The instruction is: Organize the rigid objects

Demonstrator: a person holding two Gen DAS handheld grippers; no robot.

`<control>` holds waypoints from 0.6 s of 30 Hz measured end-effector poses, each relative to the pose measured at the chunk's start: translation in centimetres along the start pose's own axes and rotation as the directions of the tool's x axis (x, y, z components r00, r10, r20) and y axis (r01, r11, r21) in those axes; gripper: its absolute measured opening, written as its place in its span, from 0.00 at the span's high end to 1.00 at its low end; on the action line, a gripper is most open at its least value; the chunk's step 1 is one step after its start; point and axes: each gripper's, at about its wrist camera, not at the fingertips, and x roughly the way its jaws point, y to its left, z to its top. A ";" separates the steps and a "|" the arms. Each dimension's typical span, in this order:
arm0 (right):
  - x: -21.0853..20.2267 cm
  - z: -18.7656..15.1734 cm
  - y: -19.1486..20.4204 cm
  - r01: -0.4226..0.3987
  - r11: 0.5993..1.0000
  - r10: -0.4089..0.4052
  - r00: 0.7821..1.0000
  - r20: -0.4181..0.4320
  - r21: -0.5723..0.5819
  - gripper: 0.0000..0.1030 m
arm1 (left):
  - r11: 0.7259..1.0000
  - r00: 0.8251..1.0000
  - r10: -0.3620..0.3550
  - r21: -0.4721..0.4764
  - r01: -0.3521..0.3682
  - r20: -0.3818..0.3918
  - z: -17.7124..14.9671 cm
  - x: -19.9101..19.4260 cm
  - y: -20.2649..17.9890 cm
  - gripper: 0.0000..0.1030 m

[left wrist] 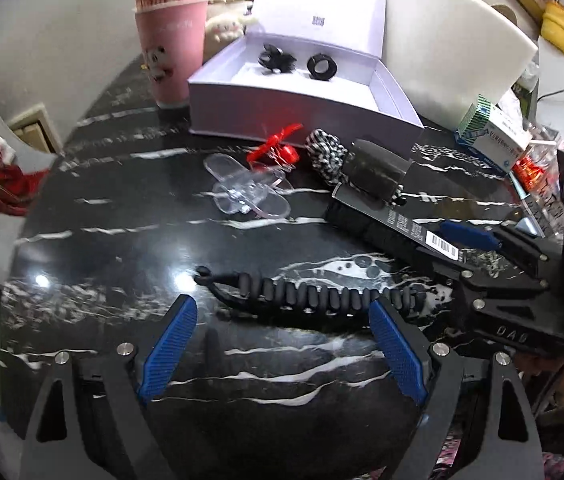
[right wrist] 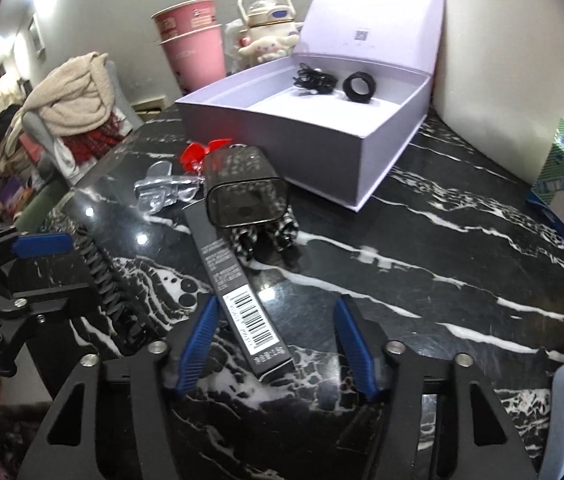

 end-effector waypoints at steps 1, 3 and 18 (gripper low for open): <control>0.0 0.0 0.1 -0.004 1.000 0.004 1.000 -0.002 -0.004 0.51 | 1.000 1.000 -0.014 -0.003 0.014 -0.003 0.0 0.2 0.0 0.14; 0.0 0.0 0.3 -0.006 1.000 0.006 1.000 -0.003 -0.010 0.54 | 0.999 0.999 -0.040 0.000 0.040 -0.013 0.2 0.8 -0.2 0.14; -0.2 -0.3 0.9 -0.034 0.999 0.034 0.999 -0.023 -0.020 0.57 | 0.988 0.988 -0.150 0.032 0.150 0.024 2.0 1.5 0.7 0.14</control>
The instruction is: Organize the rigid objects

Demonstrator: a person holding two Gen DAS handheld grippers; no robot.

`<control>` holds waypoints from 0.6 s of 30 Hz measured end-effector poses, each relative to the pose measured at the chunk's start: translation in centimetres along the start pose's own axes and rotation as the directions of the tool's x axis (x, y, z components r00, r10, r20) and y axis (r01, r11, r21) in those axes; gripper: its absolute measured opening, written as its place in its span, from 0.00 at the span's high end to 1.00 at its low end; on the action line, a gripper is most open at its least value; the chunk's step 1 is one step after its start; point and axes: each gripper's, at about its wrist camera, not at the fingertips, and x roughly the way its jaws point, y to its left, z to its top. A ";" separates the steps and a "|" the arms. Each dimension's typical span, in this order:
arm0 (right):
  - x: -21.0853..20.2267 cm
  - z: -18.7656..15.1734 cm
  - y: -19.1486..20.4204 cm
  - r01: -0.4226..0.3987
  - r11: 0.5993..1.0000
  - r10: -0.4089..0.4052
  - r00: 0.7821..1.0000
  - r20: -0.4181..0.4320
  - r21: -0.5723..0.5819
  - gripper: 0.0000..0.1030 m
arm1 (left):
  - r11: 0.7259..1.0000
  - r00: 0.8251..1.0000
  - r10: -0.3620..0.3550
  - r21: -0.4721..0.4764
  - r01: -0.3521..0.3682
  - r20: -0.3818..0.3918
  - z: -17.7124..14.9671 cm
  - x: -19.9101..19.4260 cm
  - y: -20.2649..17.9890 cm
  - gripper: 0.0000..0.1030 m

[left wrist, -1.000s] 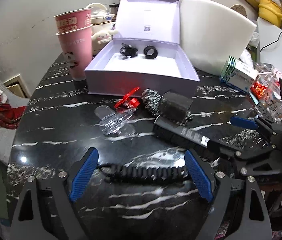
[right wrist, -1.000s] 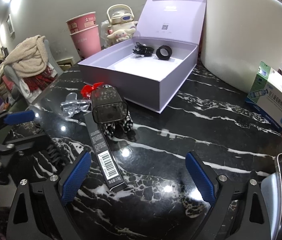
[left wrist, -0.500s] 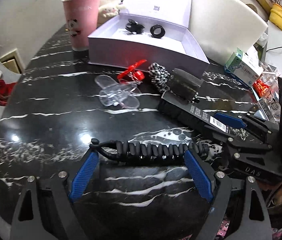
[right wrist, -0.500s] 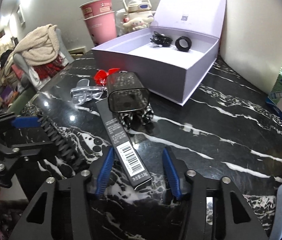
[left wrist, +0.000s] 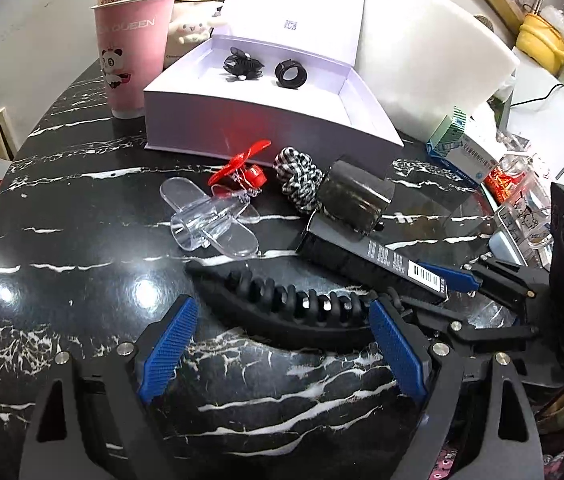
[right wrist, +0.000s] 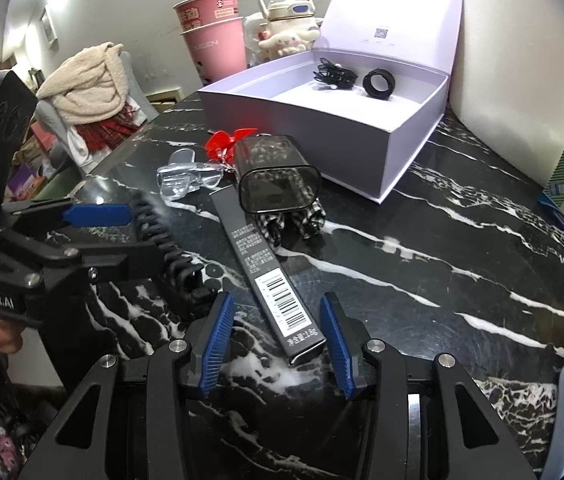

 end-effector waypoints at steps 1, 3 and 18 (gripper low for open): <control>0.0 0.0 0.1 0.001 1.000 -0.001 1.000 -0.001 -0.002 0.57 | 1.000 1.000 -0.001 0.002 0.001 0.001 0.0 0.0 0.0 0.14; 0.1 0.1 0.1 -0.001 1.000 0.001 1.000 -0.003 -0.005 0.57 | 1.000 1.000 0.008 0.006 -0.008 -0.002 0.2 0.1 0.0 0.14; -0.5 -0.3 -0.9 0.021 0.999 -0.022 1.000 0.006 0.030 0.57 | 0.994 0.992 0.103 0.042 -0.100 -0.074 1.1 2.8 -2.4 0.14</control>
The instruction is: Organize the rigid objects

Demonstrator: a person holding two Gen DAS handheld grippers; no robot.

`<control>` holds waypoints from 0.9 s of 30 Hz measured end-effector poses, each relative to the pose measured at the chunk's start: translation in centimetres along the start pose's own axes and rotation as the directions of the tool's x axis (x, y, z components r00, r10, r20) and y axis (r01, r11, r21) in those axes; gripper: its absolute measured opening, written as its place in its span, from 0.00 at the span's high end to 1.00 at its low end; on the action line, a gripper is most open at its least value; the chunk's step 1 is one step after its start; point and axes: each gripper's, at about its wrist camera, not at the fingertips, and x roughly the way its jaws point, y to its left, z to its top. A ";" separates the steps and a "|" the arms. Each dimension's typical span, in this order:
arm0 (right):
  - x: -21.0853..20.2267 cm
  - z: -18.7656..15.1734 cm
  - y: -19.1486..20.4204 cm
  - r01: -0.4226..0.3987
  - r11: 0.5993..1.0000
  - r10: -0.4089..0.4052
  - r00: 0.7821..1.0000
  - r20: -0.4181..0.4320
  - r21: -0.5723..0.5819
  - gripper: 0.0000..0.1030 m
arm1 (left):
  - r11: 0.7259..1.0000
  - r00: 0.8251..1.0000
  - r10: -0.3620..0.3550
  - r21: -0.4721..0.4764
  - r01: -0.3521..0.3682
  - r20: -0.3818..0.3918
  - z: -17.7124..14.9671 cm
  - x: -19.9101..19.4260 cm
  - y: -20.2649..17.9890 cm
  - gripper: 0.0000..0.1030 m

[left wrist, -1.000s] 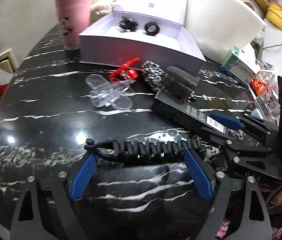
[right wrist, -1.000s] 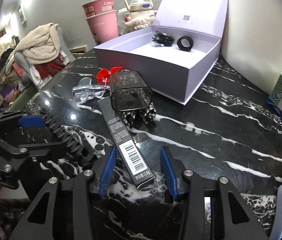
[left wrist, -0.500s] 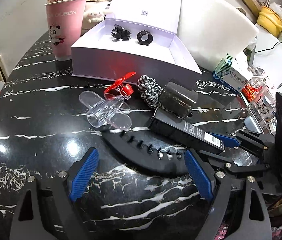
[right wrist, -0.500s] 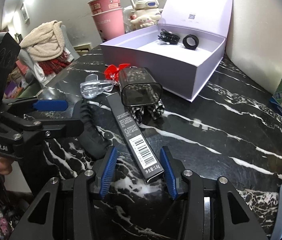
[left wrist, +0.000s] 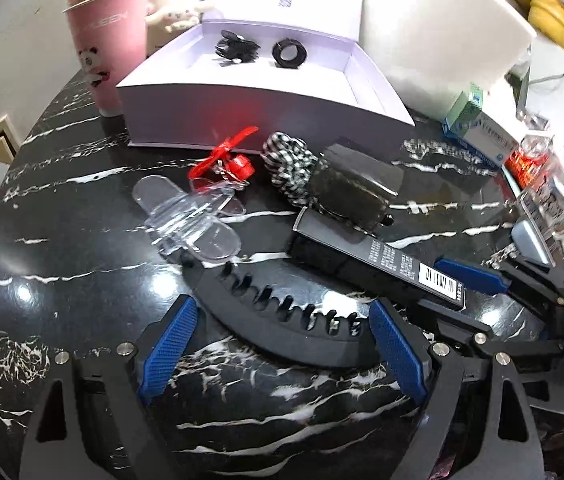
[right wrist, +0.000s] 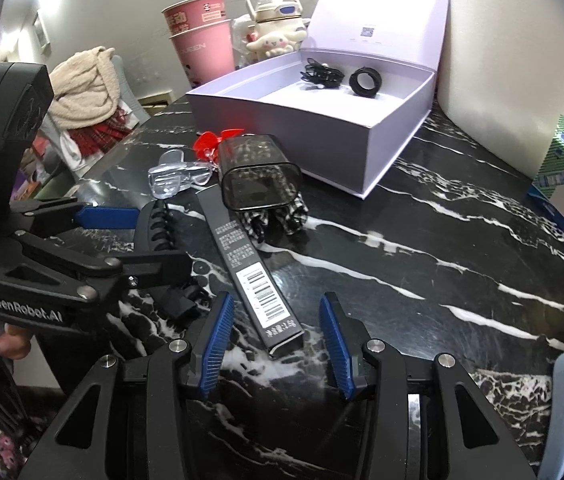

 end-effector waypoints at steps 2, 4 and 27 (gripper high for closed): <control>-0.1 0.0 -0.2 0.001 1.000 -0.001 1.000 0.003 0.008 0.57 | 1.000 1.000 0.010 -0.005 -0.010 0.004 0.0 0.2 -0.4 0.14; -0.2 -0.1 -0.3 -0.001 1.000 0.001 1.000 0.005 0.015 0.57 | 1.000 1.000 0.009 -0.013 -0.010 -0.002 0.1 0.3 -0.6 0.14; -0.5 -0.4 -0.1 0.001 0.999 -0.001 1.000 0.008 0.034 0.57 | 0.991 0.992 -0.122 -0.053 0.121 -0.012 -0.3 -0.6 1.2 0.55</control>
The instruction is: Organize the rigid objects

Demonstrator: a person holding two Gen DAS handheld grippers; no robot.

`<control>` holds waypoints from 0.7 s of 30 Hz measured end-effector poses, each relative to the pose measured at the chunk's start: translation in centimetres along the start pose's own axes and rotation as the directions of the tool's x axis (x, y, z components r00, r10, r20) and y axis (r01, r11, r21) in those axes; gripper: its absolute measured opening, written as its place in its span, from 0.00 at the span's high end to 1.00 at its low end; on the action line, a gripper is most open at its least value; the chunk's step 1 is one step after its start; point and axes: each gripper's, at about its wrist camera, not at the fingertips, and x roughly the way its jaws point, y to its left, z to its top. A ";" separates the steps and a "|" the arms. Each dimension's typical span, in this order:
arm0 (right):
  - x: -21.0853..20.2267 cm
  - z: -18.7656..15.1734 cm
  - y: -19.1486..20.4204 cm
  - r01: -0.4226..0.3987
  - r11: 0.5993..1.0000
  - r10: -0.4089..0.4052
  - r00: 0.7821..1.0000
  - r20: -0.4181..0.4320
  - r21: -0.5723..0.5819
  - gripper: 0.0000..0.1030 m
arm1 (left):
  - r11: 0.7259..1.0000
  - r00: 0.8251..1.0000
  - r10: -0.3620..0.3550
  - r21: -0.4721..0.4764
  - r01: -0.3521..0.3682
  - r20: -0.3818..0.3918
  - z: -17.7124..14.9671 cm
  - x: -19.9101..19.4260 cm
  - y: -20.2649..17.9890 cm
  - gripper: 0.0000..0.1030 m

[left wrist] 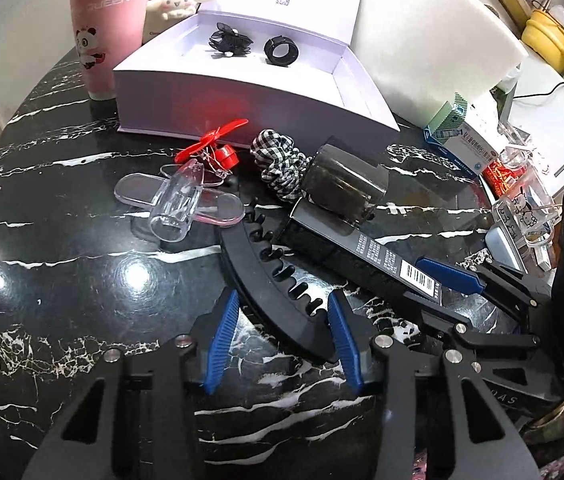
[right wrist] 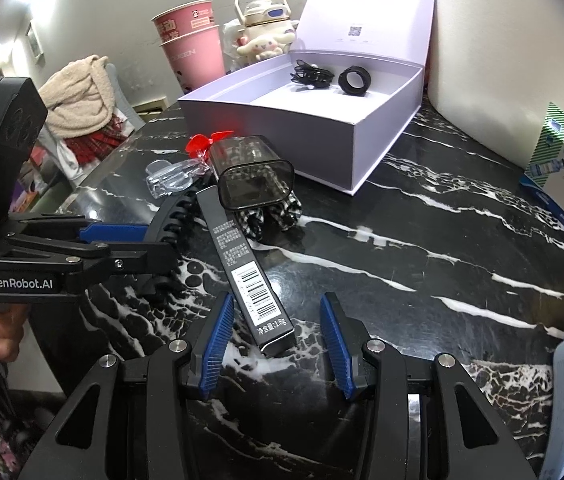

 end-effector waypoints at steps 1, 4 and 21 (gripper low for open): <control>0.0 0.0 0.0 0.000 1.000 0.000 1.000 0.000 0.000 0.57 | 1.000 1.000 0.004 0.002 -0.004 -0.002 0.1 0.1 0.0 0.55; 0.0 0.1 -0.1 -0.004 1.000 0.004 1.000 -0.001 0.008 0.56 | 0.999 0.999 0.042 0.011 -0.042 -0.013 0.7 0.4 -0.3 0.55; 0.7 1.0 0.2 -0.034 0.999 0.034 0.999 -0.002 -0.017 0.55 | 0.972 0.976 0.216 0.089 -0.218 0.031 2.0 2.3 -1.8 0.55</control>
